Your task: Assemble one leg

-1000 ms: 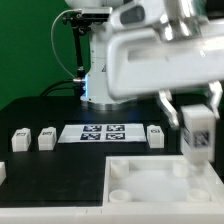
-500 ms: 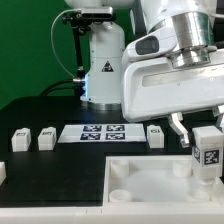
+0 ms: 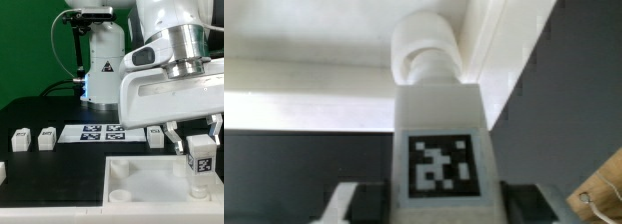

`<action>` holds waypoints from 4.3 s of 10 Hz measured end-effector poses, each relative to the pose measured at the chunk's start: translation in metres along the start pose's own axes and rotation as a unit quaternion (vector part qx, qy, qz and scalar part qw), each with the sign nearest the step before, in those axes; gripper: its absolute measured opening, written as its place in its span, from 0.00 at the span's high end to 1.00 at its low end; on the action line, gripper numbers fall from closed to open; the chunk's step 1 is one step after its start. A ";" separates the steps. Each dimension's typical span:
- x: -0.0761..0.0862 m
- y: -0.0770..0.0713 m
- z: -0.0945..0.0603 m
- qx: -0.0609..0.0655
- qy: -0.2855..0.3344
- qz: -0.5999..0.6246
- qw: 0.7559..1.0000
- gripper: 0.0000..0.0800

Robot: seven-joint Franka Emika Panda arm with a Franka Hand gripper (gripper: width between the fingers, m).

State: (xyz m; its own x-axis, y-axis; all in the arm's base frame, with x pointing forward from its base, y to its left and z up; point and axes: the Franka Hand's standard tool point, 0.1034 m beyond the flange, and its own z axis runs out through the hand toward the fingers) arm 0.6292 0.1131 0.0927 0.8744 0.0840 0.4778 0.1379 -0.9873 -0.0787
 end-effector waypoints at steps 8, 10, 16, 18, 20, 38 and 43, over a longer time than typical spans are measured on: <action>-0.009 0.001 0.010 -0.006 0.006 0.001 1.000 0.60; -0.009 0.001 0.010 -0.006 0.006 0.001 1.000 0.25; -0.009 0.001 0.010 -0.006 0.006 0.001 1.000 0.19; -0.010 -0.001 0.010 -0.004 -0.005 0.004 1.000 0.19; -0.001 -0.007 0.002 0.004 -0.033 0.012 0.999 0.19; 0.000 -0.001 0.012 -0.060 -0.285 0.358 0.887 0.63; 0.001 0.004 0.015 -0.087 -0.217 0.711 0.663 0.63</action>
Offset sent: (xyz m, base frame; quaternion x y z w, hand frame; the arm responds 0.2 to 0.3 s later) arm 0.0020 -0.0027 -0.0118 -0.0152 0.0069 0.0008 0.9999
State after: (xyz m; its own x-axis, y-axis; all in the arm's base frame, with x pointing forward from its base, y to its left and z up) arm 0.6372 0.1107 0.0796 0.1195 -0.9553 -0.2703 -0.9925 -0.1074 -0.0591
